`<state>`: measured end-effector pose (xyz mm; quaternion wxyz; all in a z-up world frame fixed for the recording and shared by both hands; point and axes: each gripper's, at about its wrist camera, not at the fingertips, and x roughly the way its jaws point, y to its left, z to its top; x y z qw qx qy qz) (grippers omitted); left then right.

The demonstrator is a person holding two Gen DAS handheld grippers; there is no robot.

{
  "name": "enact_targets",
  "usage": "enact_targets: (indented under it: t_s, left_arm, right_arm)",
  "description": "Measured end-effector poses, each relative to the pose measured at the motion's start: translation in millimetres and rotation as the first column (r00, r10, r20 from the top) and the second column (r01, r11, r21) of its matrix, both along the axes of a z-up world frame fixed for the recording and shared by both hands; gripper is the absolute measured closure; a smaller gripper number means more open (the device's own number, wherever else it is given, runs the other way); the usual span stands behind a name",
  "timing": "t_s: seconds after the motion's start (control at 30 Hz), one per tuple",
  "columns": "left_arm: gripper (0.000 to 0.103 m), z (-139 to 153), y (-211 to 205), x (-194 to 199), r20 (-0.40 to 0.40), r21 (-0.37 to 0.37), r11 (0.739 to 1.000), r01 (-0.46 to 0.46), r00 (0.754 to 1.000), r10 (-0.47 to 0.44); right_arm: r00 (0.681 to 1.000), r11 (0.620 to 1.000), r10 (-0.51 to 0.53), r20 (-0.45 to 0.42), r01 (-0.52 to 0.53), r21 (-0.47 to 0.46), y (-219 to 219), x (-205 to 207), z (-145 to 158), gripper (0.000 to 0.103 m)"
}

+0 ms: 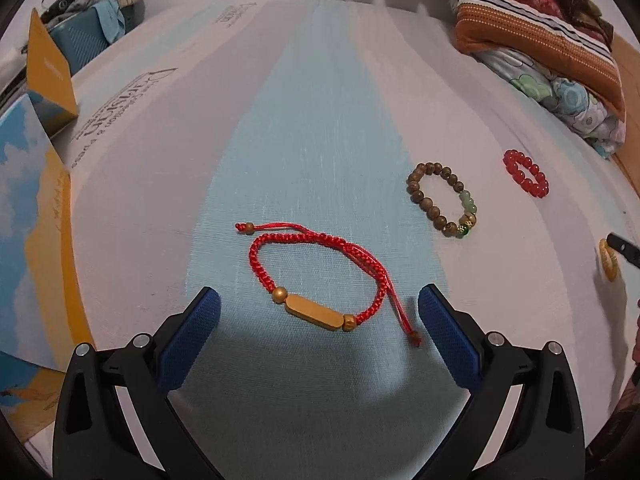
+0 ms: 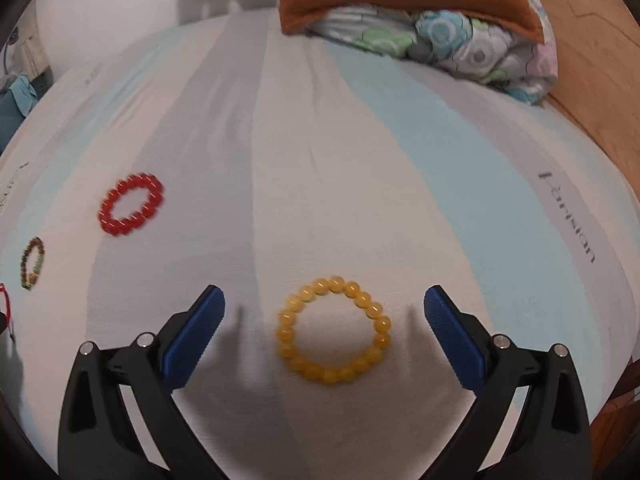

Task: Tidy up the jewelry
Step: 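Grasp the red cord bracelet with the left gripper while the right gripper grasps the yellow bracelet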

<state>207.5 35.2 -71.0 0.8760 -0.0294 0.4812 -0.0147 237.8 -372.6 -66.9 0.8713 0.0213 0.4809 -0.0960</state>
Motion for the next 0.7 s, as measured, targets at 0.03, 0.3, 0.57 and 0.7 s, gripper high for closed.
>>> enact_targets:
  t_s: [0.03,0.3,0.57,0.7]
  left_arm:
    - [0.006,-0.9,-0.4,1.0,-0.003,-0.001,1.0,-0.005,1.0,0.005]
    - [0.011,-10.9,-9.9,2.0,-0.007,0.045,0.999,0.0,1.0,0.001]
    - [0.044,-8.2,-7.1,0.4,-0.006,0.05,0.999,0.018,1.0,-0.018]
    - [0.061,-7.0,-4.6,-1.8,-0.005,0.038,0.999,0.024,1.0,-0.024]
  right_arm:
    - [1.0,1.0,-0.001,-0.021,0.002,0.006,-3.1,2.2,-5.0,0.007]
    - [0.995,0.999,-0.011,-0.101,0.016,0.049,-15.4,5.1,-24.2,0.007]
    - [0.995,0.997,0.01,-0.097,-0.002,0.078,-28.5,-6.1,-20.0,0.029]
    - [0.996,0.997,0.012,-0.09,-0.004,0.082,-28.0,-3.6,-18.7,0.041]
